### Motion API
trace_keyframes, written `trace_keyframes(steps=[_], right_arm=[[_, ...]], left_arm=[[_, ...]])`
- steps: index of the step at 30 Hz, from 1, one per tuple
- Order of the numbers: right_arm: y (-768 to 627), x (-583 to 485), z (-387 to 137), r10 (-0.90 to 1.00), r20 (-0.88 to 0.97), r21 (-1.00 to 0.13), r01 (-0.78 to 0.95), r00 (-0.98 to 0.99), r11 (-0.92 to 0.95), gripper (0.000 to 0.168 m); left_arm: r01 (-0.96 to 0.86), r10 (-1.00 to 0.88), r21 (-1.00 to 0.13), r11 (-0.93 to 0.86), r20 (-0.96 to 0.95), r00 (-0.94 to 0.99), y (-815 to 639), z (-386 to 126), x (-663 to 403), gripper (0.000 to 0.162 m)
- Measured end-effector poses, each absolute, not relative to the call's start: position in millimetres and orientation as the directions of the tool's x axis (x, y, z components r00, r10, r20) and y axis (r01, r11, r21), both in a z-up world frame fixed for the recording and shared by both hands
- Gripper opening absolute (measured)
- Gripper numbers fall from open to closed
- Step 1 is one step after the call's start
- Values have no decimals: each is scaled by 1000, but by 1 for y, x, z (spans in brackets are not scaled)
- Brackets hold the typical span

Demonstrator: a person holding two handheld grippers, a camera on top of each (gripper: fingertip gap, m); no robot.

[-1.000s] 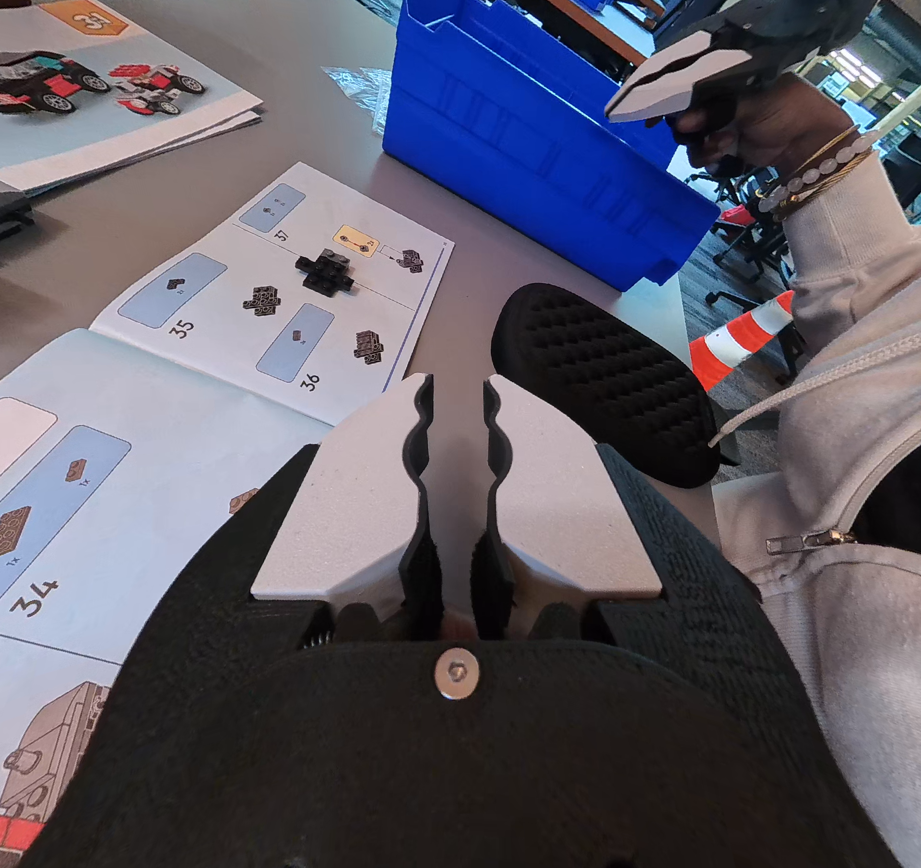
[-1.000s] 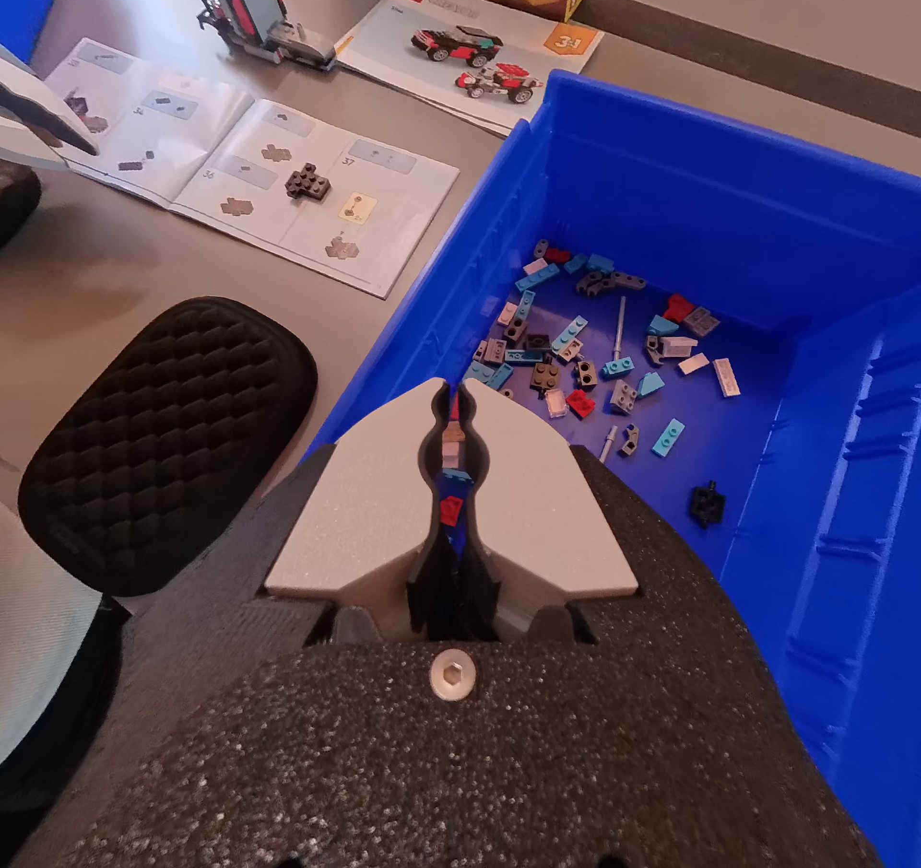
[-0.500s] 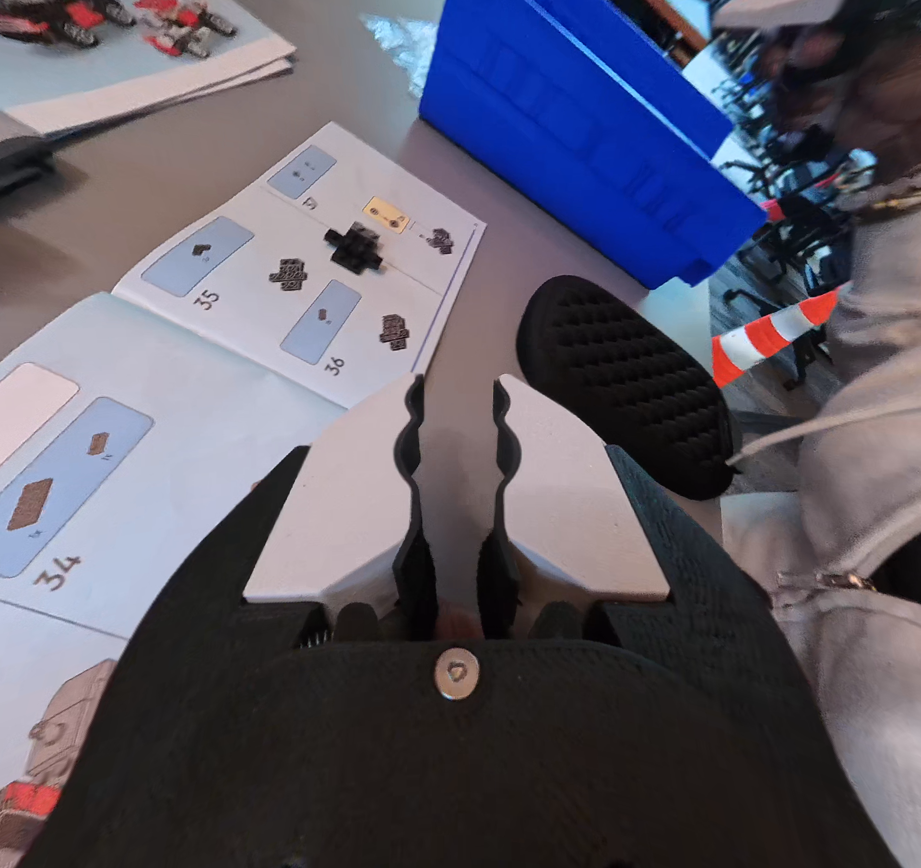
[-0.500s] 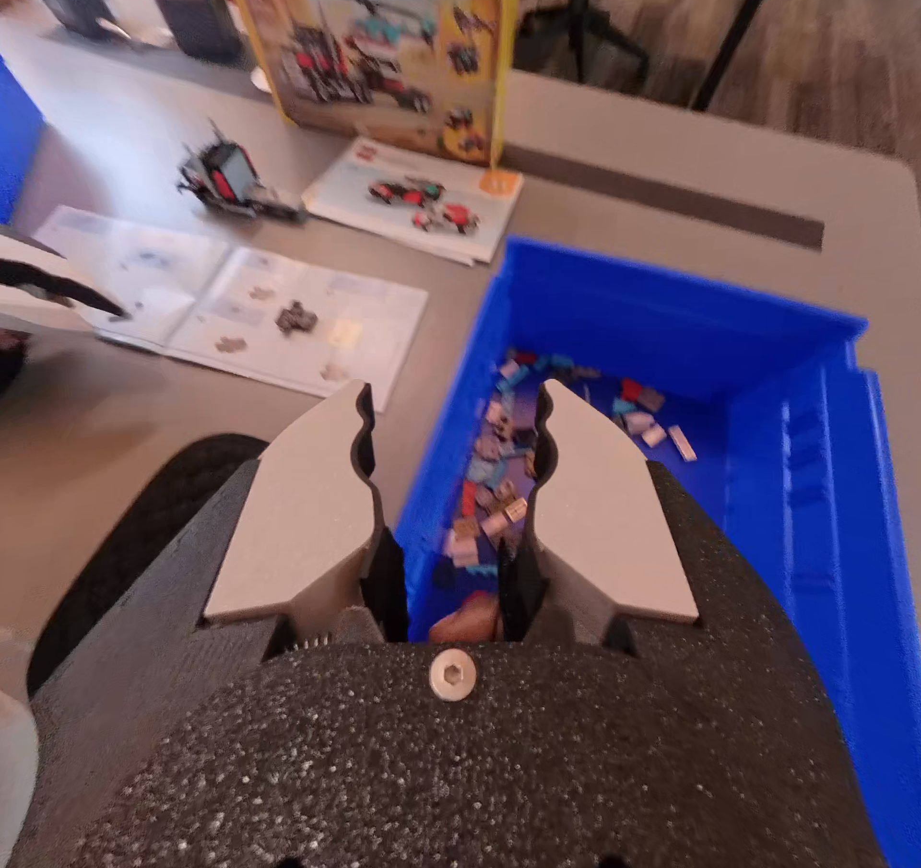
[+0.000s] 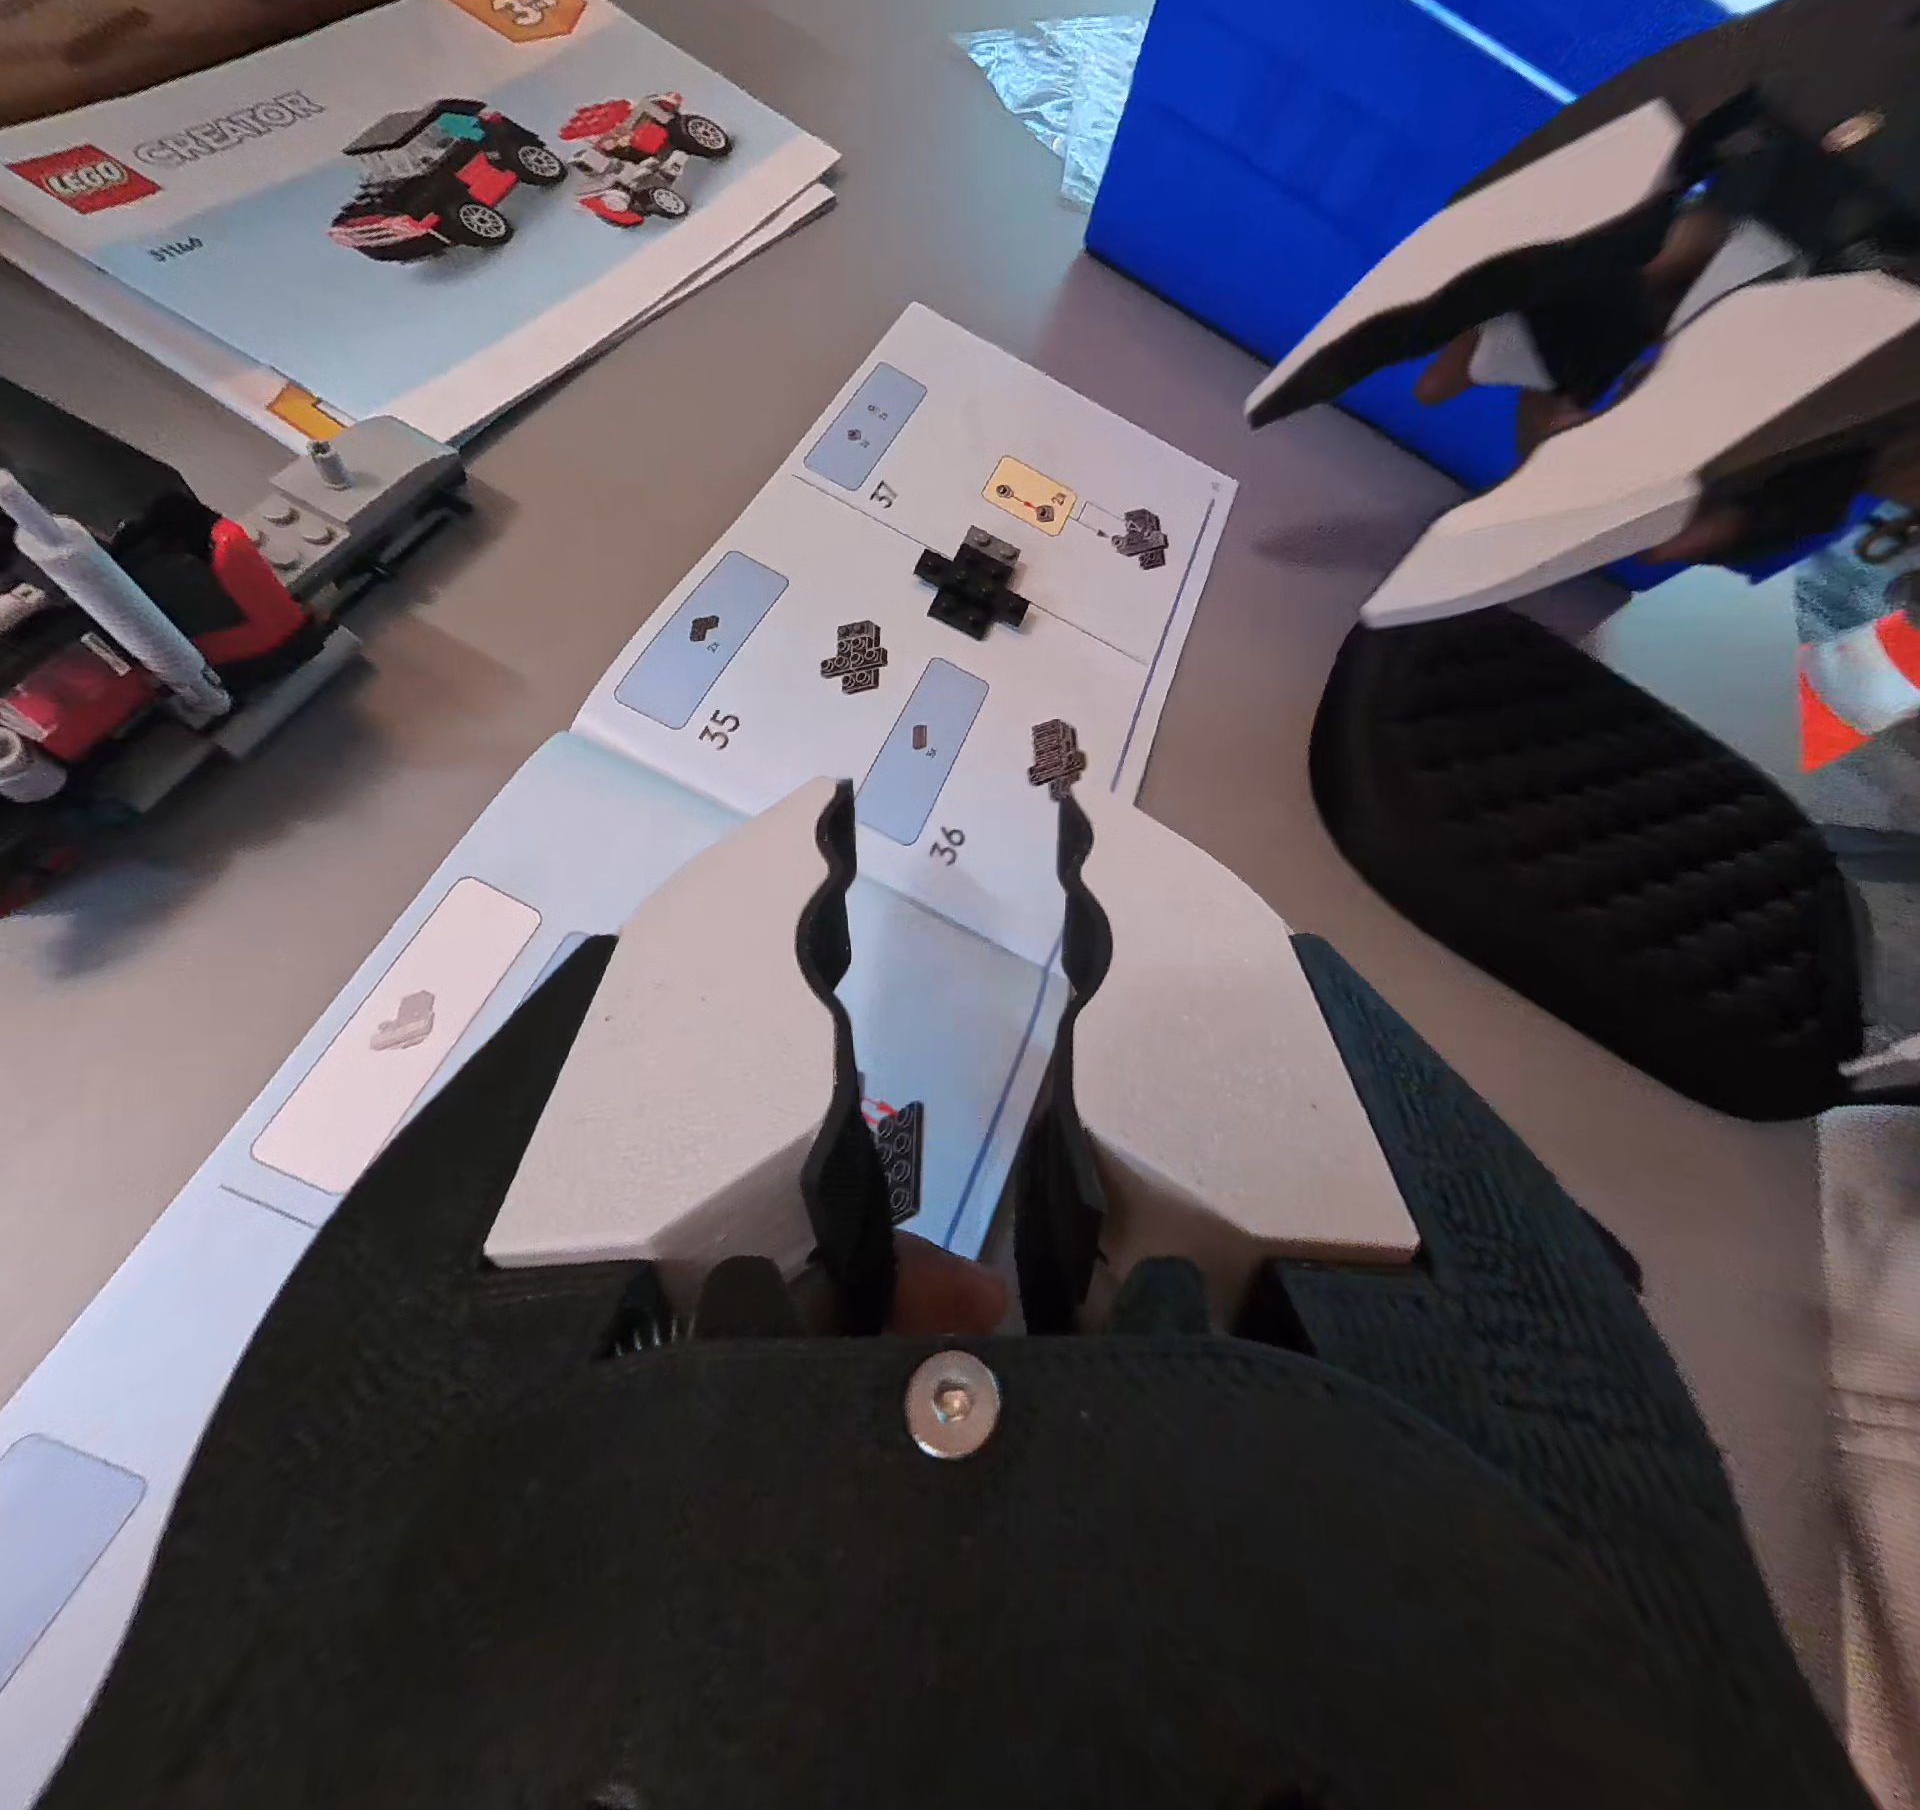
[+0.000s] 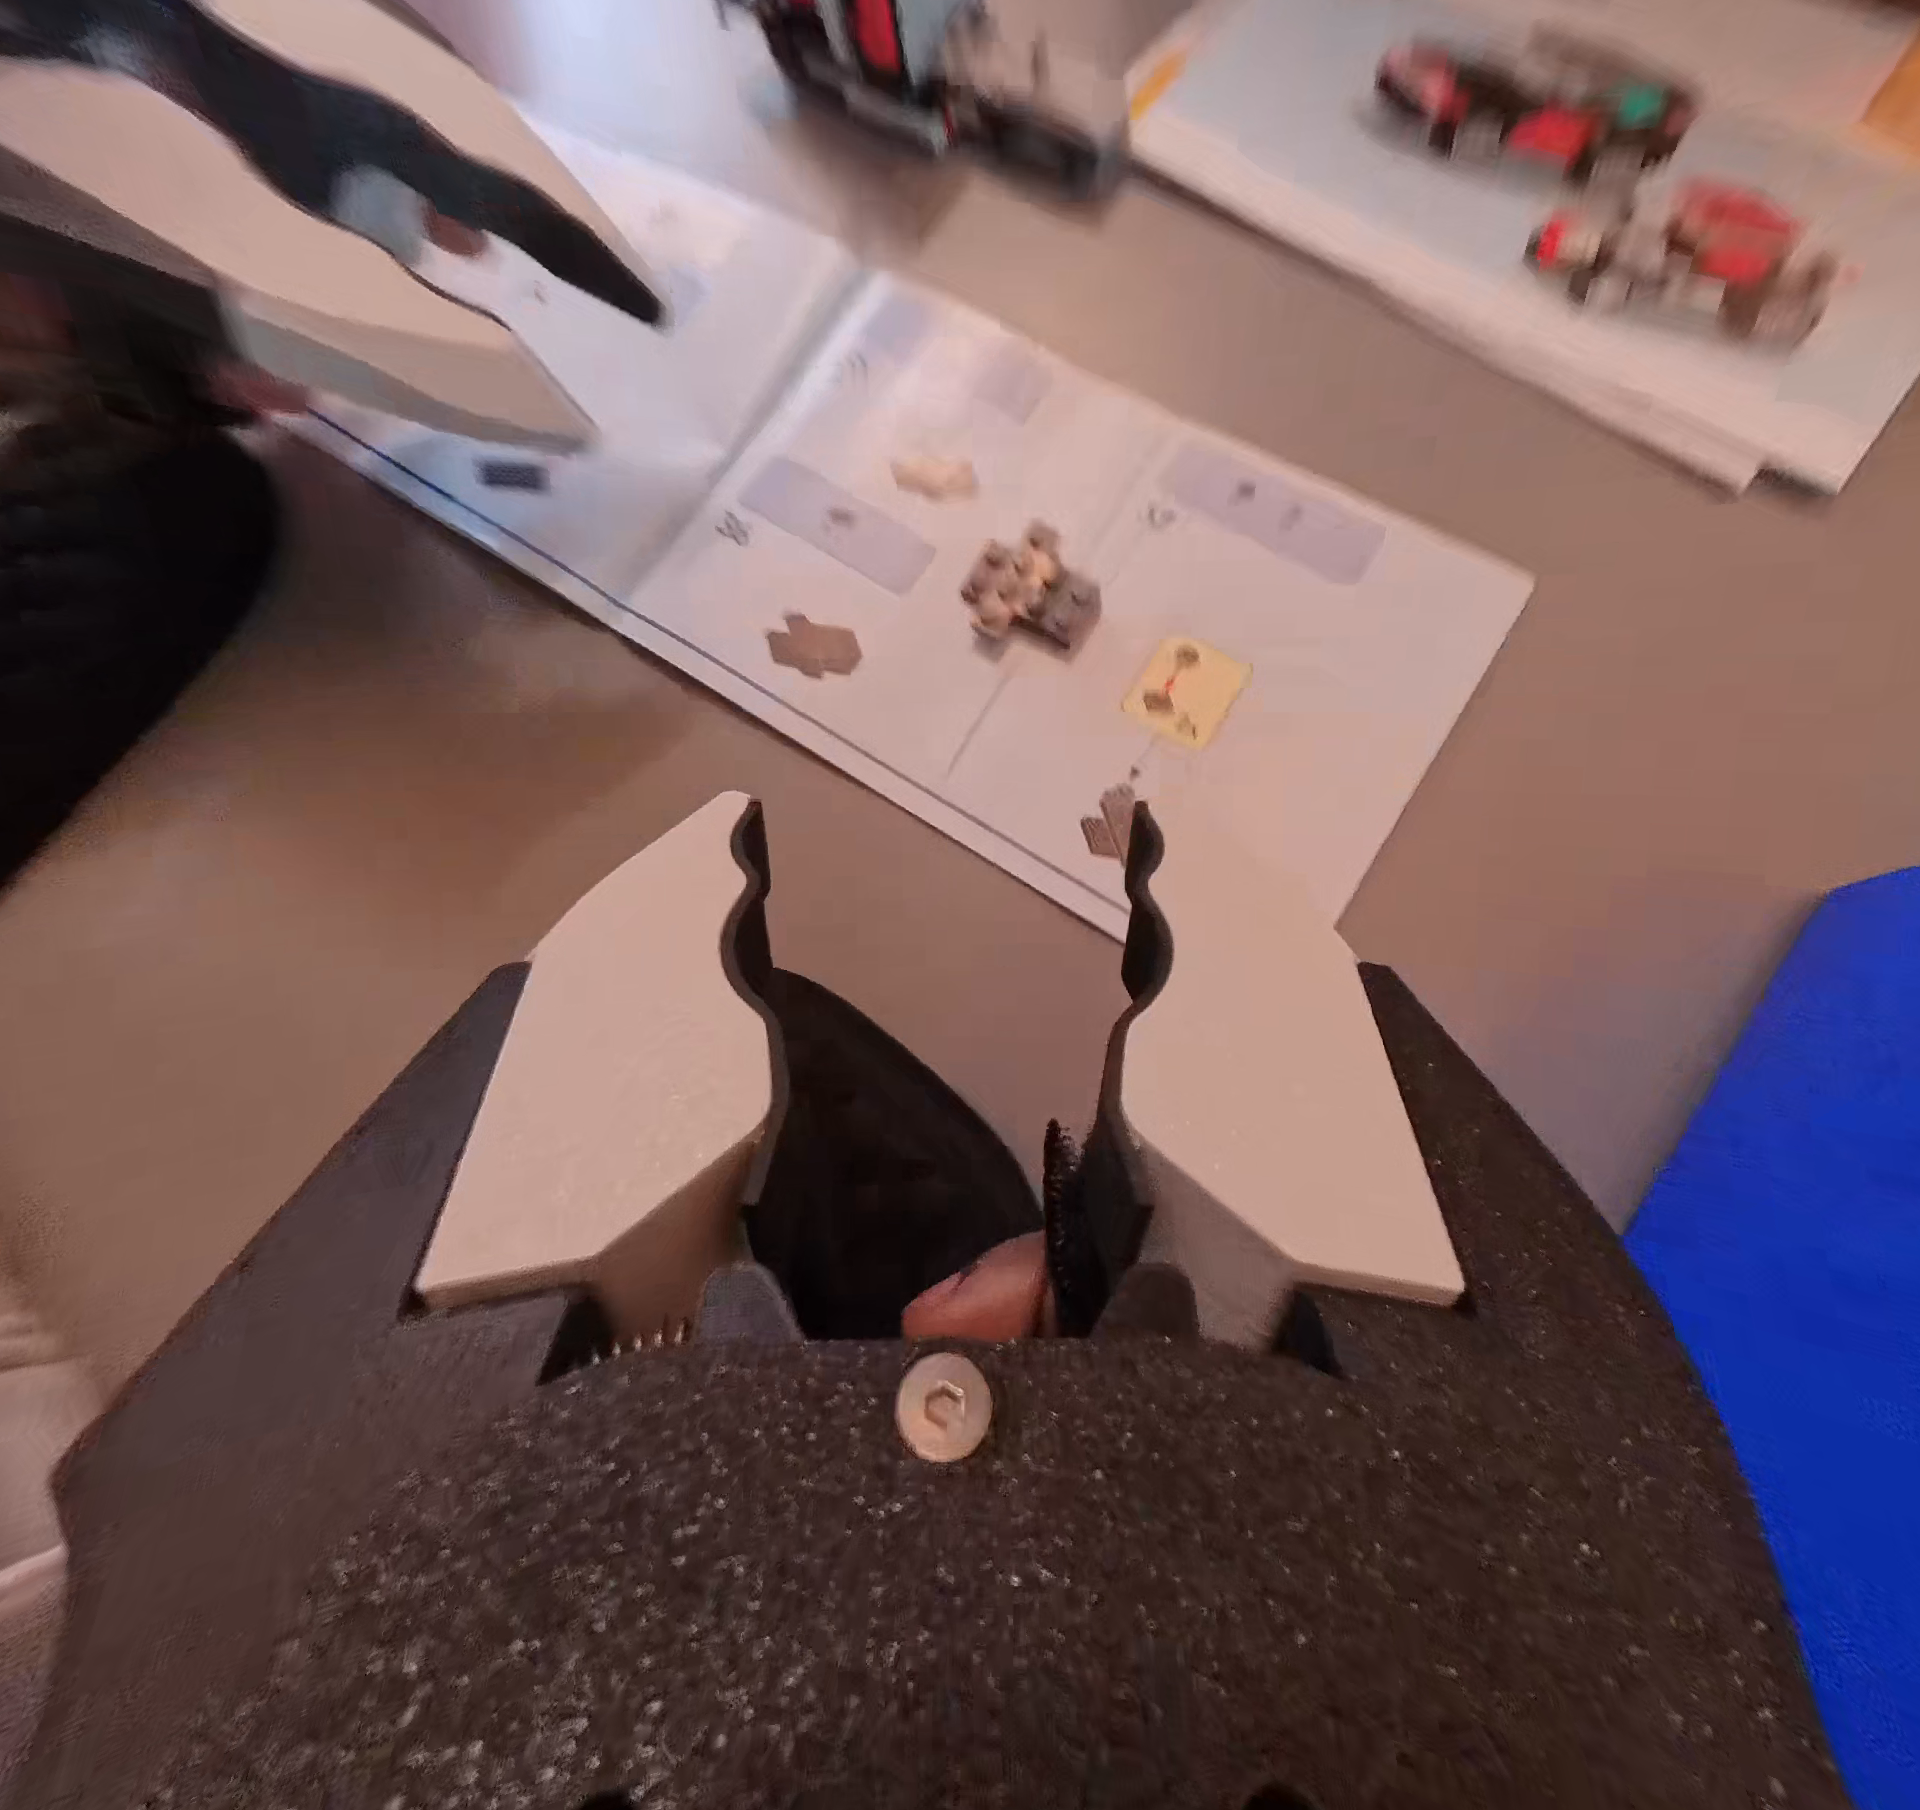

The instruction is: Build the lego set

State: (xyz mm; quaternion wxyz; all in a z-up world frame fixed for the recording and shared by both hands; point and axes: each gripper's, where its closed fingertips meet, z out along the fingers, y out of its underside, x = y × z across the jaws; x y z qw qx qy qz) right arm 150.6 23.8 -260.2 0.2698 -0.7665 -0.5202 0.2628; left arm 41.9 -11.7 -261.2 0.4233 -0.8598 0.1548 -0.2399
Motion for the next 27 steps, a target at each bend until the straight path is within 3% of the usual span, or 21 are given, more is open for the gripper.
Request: trace_keyframes(steps=[7, 10, 27], right_arm=[[58, 146, -293, 892, -3, -697, 639, 453, -327, 57], [59, 149, -310, 896, 8, -632, 697, 444, -339, 59], [49, 155, -308, 885, 4, -645, 677, 466, -353, 56]], left_arm=[[-82, -395, -799, -596, 203, 896, -6, -274, 19, 38], [-68, -387, -787, -613, 225, 894, -6, -279, 18, 38], [-87, -404, -756, -648, 246, 881, -9, -296, 21, 38]])
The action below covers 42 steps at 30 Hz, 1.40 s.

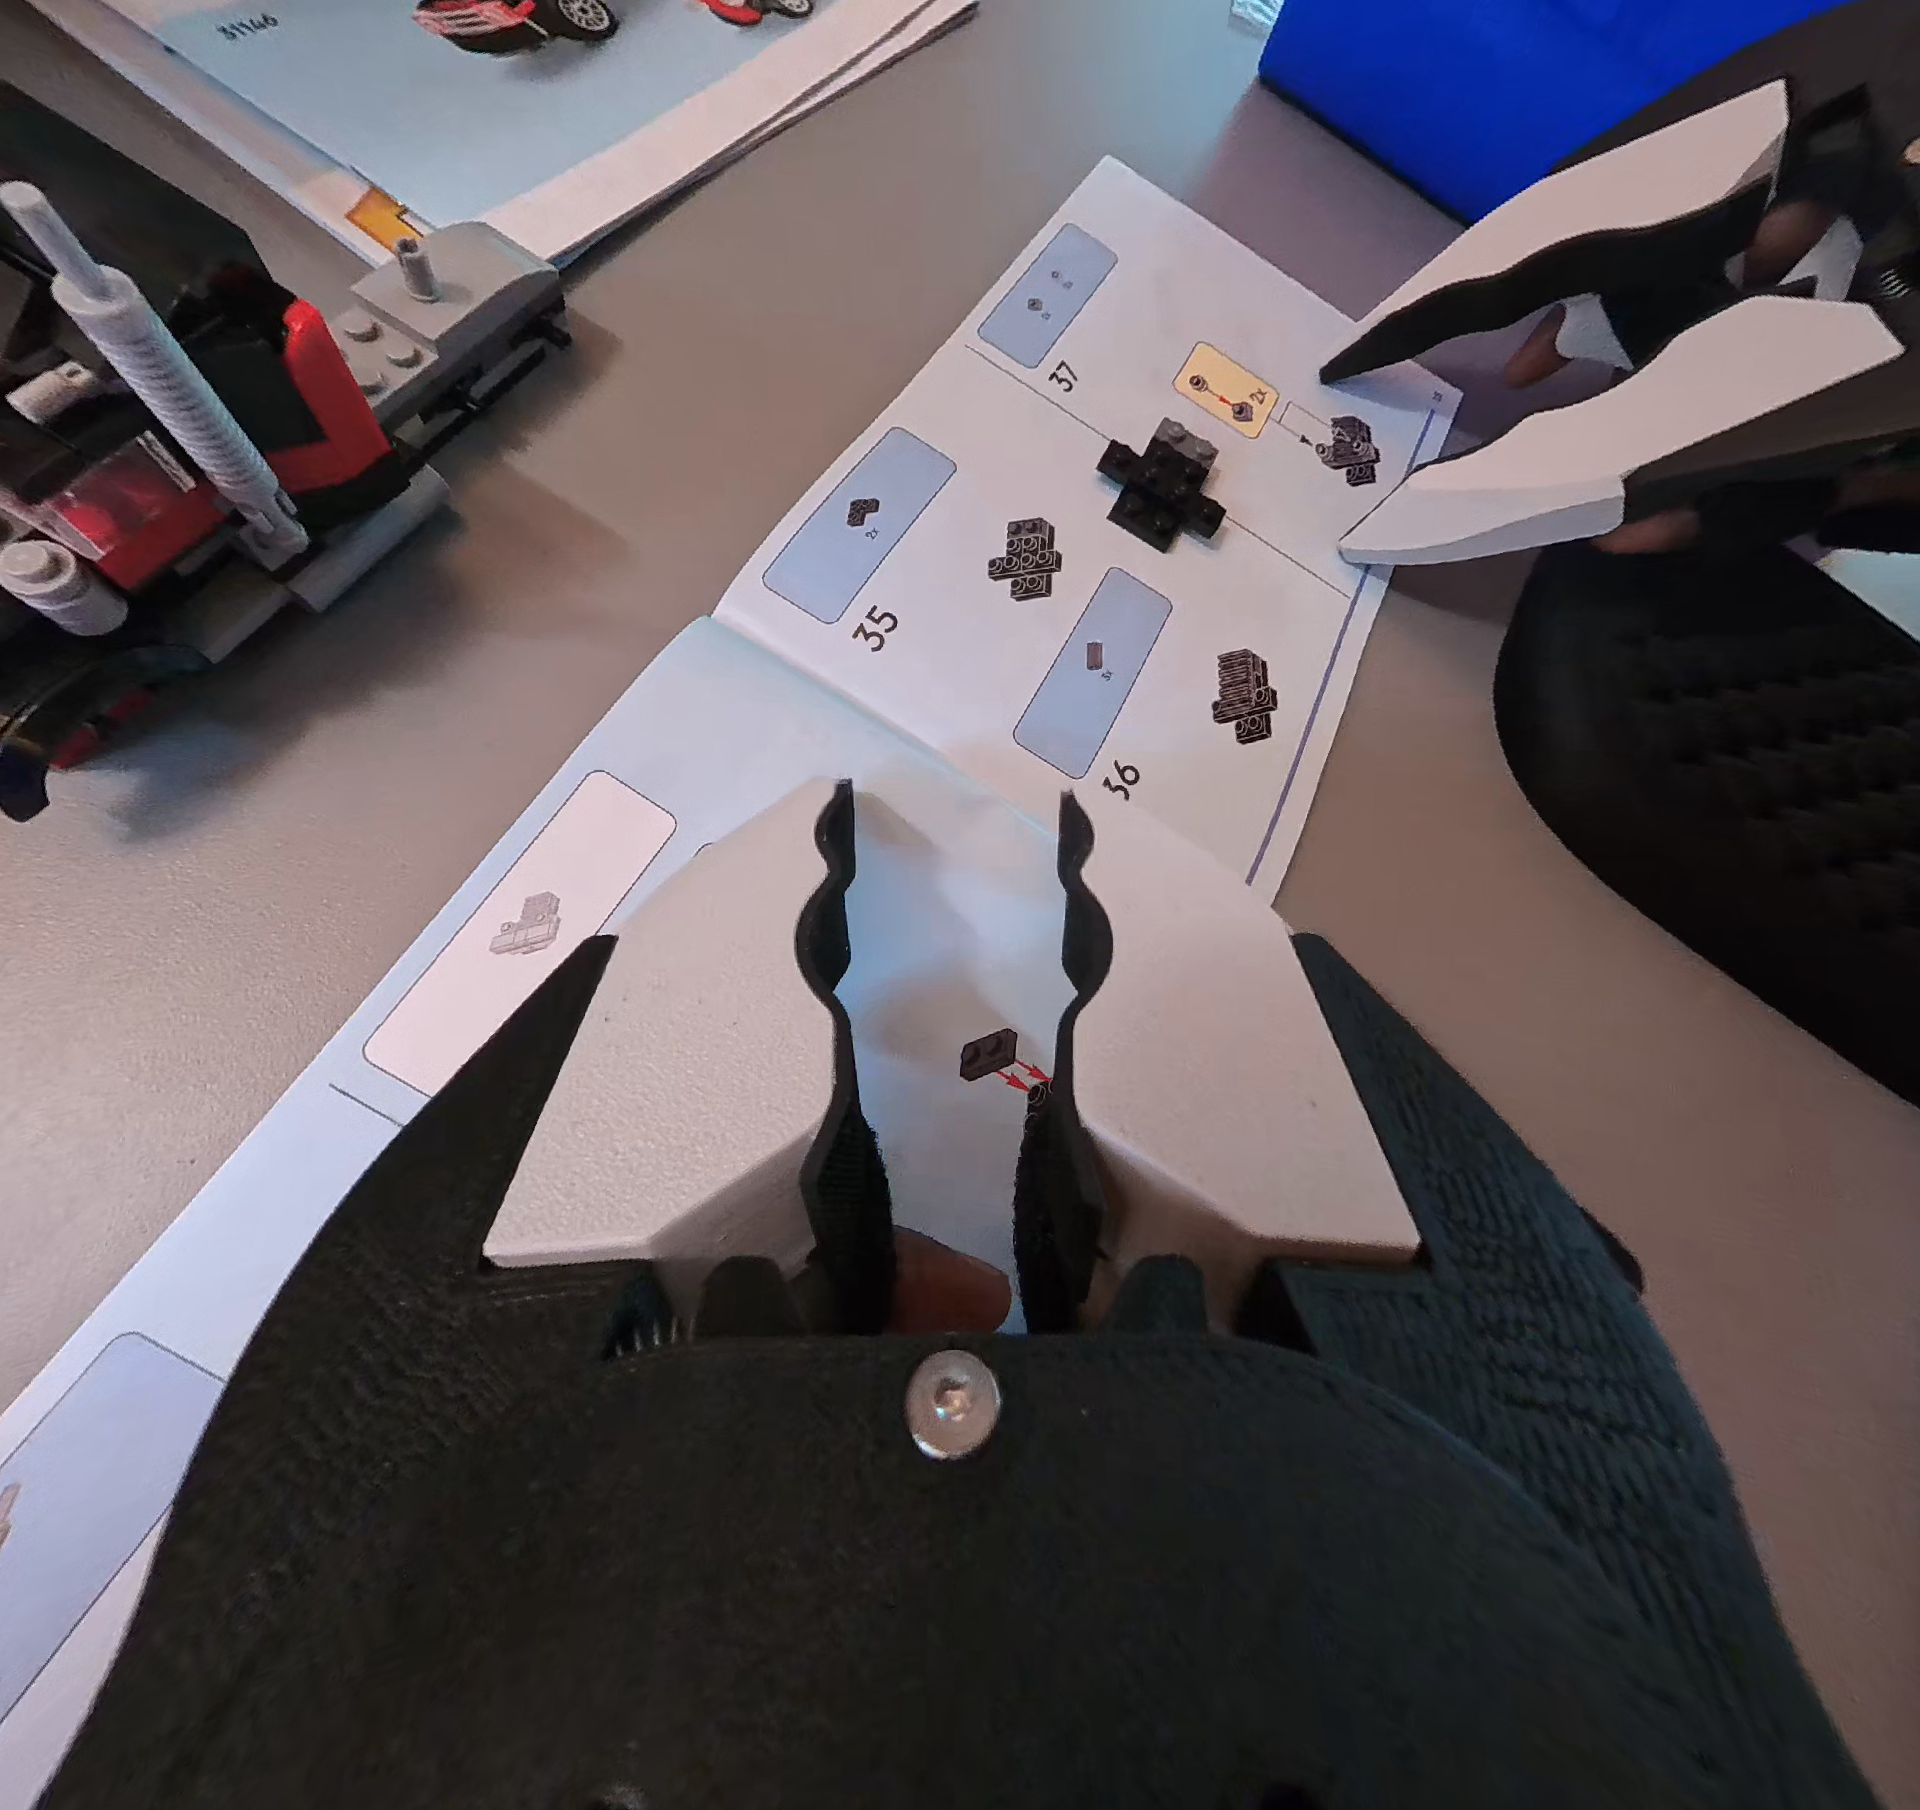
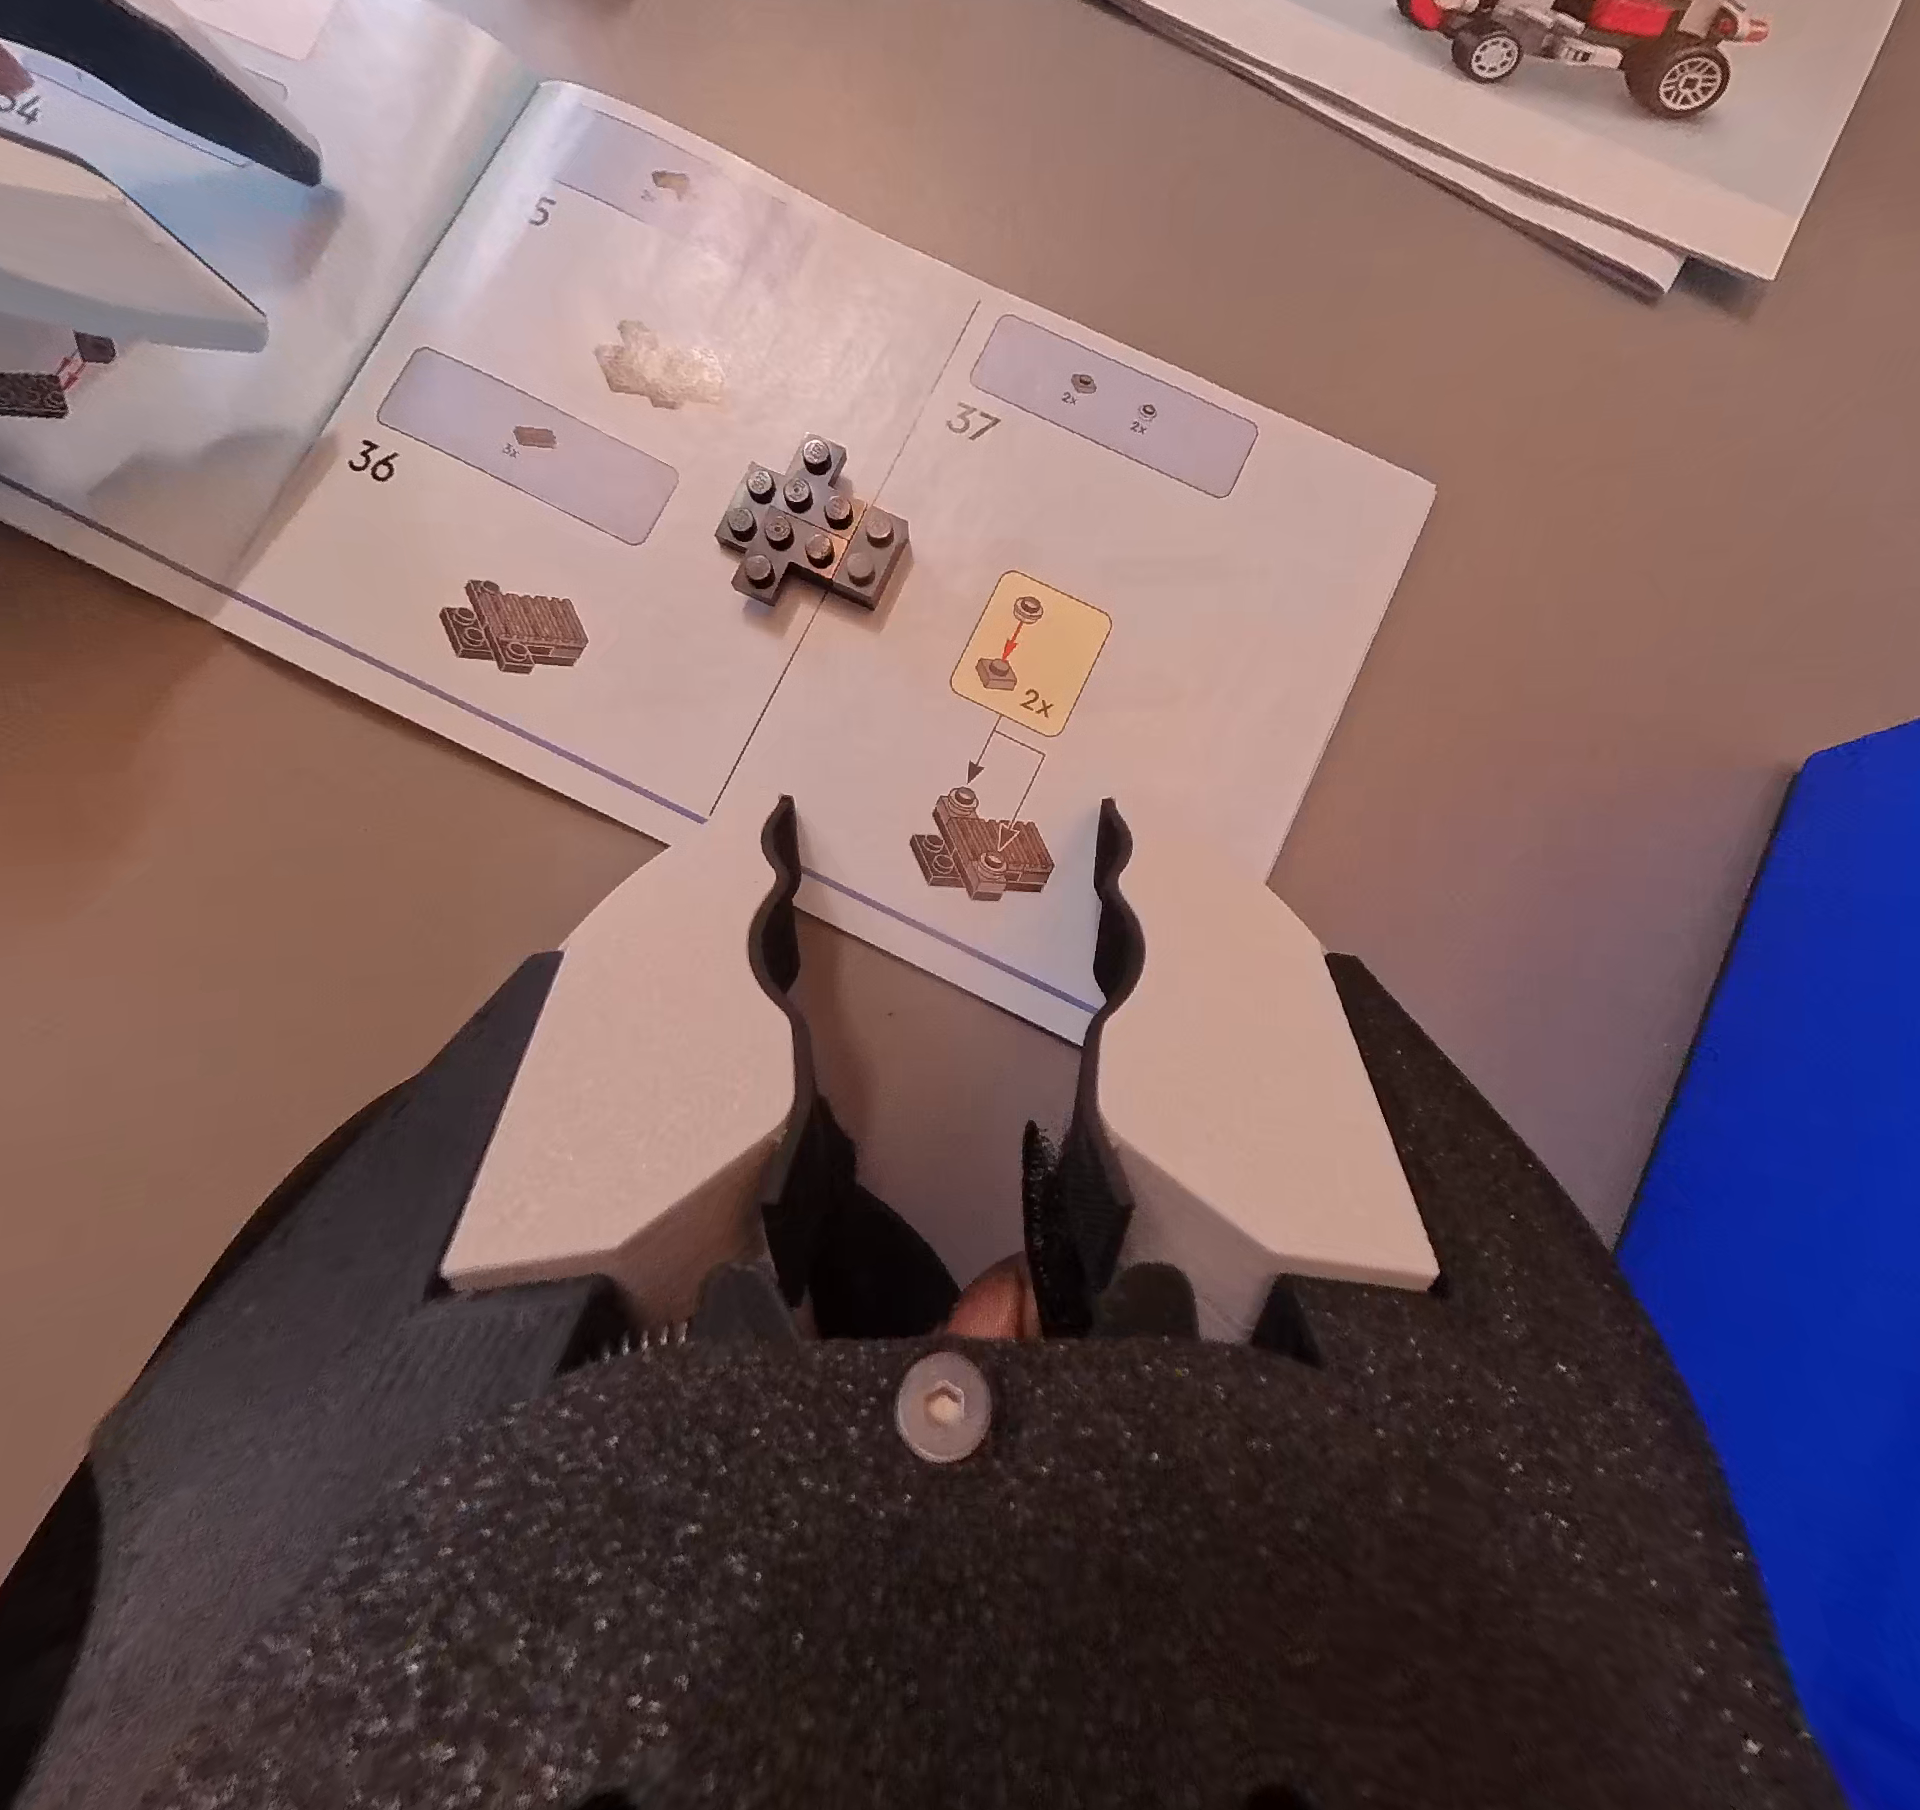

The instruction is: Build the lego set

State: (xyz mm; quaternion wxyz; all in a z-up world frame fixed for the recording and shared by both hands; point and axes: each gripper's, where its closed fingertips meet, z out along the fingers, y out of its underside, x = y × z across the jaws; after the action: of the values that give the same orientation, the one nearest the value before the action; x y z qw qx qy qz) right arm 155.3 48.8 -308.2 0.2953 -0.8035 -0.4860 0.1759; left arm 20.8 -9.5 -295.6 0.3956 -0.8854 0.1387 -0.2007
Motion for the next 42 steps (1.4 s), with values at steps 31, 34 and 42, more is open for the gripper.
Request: trace_keyframes(steps=[31, 34, 42], right_arm=[[49, 155, -308, 881, 0, -672, 652, 473, -350, 56], [48, 154, -307, 887, -11, -670, 655, 461, -348, 57], [38, 166, -189, 933, -69, -861, 451, 352, -234, 55]], left_arm=[[-36, -305, -750, -661, 225, 926, -7, -298, -5, 37], [-39, -307, -749, -662, 222, 926, -7, -299, -4, 37], [-31, -317, -770, -638, 226, 921, -6, -294, -4, 37]])
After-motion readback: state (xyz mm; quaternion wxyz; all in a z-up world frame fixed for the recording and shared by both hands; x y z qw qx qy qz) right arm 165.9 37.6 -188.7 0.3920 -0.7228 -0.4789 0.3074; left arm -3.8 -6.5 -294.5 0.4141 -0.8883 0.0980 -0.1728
